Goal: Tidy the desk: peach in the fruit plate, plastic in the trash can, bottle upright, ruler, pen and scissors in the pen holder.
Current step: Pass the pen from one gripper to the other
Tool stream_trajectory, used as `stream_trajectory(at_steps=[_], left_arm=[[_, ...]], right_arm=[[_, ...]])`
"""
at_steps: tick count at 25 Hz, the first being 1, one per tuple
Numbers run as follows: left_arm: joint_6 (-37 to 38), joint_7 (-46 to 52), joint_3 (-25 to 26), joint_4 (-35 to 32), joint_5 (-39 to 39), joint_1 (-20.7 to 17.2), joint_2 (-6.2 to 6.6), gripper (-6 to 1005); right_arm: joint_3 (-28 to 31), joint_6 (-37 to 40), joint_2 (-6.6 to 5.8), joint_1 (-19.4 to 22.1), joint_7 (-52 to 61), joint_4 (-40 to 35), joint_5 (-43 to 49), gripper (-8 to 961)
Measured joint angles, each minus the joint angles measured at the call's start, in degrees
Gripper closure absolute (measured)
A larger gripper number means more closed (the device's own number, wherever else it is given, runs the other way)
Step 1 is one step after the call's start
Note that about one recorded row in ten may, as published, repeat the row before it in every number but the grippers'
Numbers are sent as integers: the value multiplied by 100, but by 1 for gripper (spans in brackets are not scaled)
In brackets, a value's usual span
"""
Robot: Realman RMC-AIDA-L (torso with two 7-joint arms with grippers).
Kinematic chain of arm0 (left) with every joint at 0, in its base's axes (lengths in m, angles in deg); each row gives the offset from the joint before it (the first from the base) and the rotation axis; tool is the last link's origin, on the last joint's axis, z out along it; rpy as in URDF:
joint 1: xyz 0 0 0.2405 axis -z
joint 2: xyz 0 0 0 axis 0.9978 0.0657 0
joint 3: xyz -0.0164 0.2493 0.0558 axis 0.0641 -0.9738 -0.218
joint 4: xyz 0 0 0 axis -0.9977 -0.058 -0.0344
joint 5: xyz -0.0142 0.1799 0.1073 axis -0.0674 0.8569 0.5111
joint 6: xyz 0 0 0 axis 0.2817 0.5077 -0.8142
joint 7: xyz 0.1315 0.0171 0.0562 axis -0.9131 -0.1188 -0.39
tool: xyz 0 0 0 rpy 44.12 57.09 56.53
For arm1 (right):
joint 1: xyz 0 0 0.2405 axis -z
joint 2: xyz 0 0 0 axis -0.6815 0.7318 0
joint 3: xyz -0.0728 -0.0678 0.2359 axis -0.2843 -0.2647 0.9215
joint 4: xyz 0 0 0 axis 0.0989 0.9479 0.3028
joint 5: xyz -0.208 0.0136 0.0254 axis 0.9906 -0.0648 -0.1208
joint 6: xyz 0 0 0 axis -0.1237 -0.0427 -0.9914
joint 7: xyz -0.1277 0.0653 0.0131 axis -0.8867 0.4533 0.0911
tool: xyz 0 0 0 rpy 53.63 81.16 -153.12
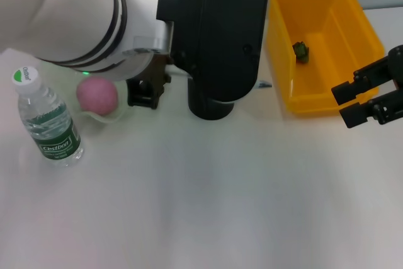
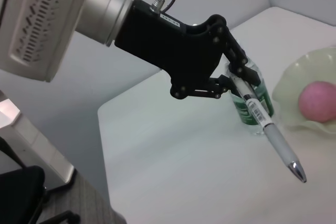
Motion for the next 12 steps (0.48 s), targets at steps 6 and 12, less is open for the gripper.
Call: stream_trajectory(at_steps=[6,12], left_arm=[[-412,-122,-35,-16,6,-124,15,838],[-736,-650,-12,-148,10,-322,34,837]], right_arm=[[43,-109,-32,-36,23,-49,12,415],[58,-229,-154,-232,70,-191,147,415]])
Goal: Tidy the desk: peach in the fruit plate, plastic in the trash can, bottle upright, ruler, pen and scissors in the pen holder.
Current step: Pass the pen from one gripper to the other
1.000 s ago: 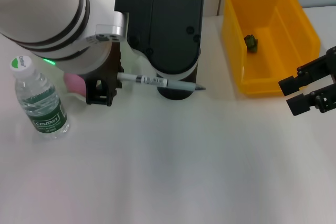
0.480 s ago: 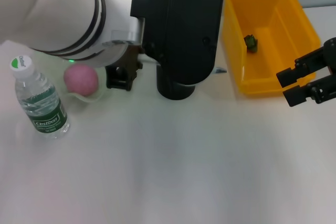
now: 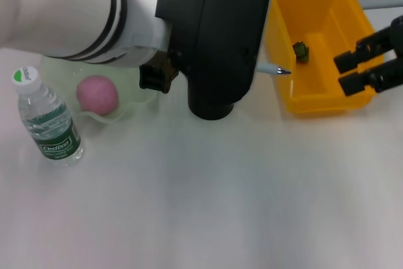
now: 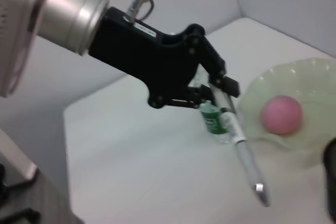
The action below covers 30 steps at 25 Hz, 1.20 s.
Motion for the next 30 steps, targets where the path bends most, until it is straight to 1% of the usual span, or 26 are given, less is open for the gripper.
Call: stream_trajectory(at_steps=[2,3,5,7,8,9,12,13,14,15,16,17,20,25,27,30], left_arm=[[-60,-194,10,-30,0,-49,5,837],[-124,-350,22,-43,1,-73,8,836],[-177,-452,29,-41,2,-84,9,836],[-256,-594,31,-33,1,-117,10,836],[-256,-594,31,-33,1,-117,10,836],[-256,-594,31,-33,1,-117,10,835],[-472,-817,6,-7,1,-224,10,835],[-551,-869,-26,-14,1,-278,10,835],[-551,-869,-26,-14,1,-278,10,835],[-551,-869,-26,-14,1,-278,10,834],[-713,-984,-108,-32,0,-370,10,834],[-780,-1015,-144,-36,0,-377,10,834],[-900,-1088,-179,-44,0,-409,10,833],[-1121,-1222,-214,-49,0,-474,6,833],[-1253,-1240,-223,-49,0,-503,6,832],[-1394,-1266,-247,-49,0,-532,9,832]], right_arm=[[40,10,-41,-95,7,-212,161,414],[85,44,-87,-224,18,-421,288,414],[90,71,-109,-276,41,-469,311,414],[91,104,-172,-444,140,-567,384,414],[103,133,-250,-692,303,-556,505,414],[103,133,-250,-692,303,-556,505,414],[102,223,-389,-1181,500,-271,649,414],[79,267,-475,-1504,542,27,808,414],[79,267,-475,-1504,542,27,808,414],[76,274,-505,-1678,541,207,932,414],[64,276,-525,-1840,536,378,1060,413],[32,268,-540,-2000,501,562,1188,413],[-180,156,-557,-2359,382,983,1499,413],[-500,-80,-547,-2787,278,1497,1851,413],[-533,-184,-506,-2866,265,1622,1970,413],[-667,-368,-397,-2905,188,1807,2030,414]])
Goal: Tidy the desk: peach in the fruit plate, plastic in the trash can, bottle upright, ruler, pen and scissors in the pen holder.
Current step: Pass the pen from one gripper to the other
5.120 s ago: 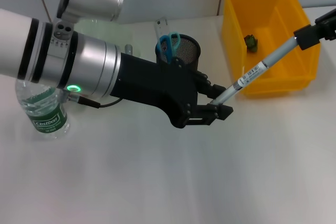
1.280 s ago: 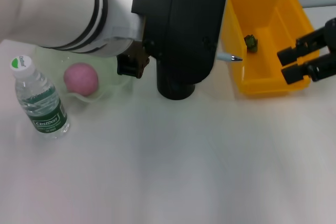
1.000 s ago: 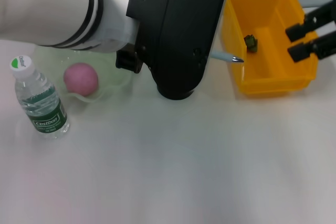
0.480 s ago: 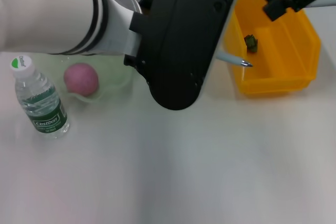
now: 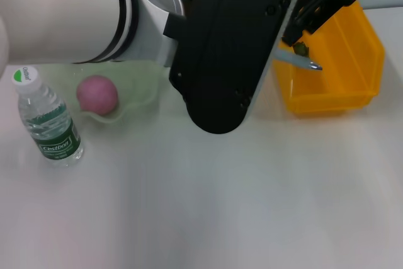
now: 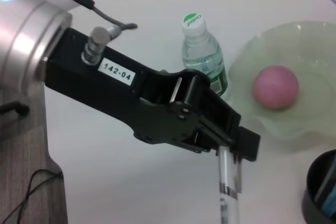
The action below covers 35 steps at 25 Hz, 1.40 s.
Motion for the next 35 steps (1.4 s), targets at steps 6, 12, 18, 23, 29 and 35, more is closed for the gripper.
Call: stream_trajectory(at_steps=[6,12,18,23,29,35], left_arm=[[-154,-45,-25,2,0,-3,-8,831],[-174,-66,-84,5,0,23,-17,830],[-192,-91,-111,5,0,24,-18,829],[-243,-122,-138,17,0,28,-26,828],[-243,-107,-113,30,0,9,-25,827],[-205,-108,-69,31,0,-6,-12,826]], right_arm=[[-138,-233,148,0,-59,162,5,415],[-141,-373,190,-26,-63,243,3,416],[-142,-435,277,-90,-69,278,1,419],[-141,-435,332,-94,-70,285,4,422],[-159,-417,343,-64,-19,275,17,423],[-181,-398,337,-17,56,172,74,428]])
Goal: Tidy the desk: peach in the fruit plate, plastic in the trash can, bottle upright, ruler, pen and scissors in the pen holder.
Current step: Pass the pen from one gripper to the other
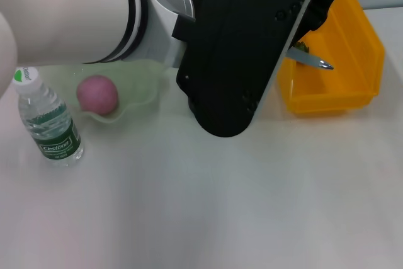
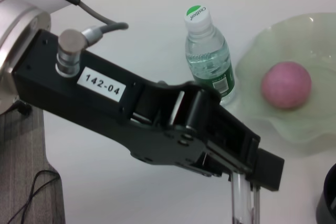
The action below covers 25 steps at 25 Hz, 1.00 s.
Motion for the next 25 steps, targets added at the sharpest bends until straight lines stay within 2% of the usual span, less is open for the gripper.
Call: stream_trajectory(at_steps=[4,10,18,25], left_arm=[[5,-12,-1,-2,0,-30,4,825],[5,-14,-37,-6,0,-28,4,824],[-4,-19,-66,0,-1,-37,-4,823],[-11,-21,-76,-17,-3,-53,3,822]], right_arm=[[11,13,-9,41,1,-23,-11,448],[-8,11,9,24,1,-28,-27,633],[-24,14,58,-8,-26,-1,-41,754],[-28,29,66,2,-12,-5,-45,788]])
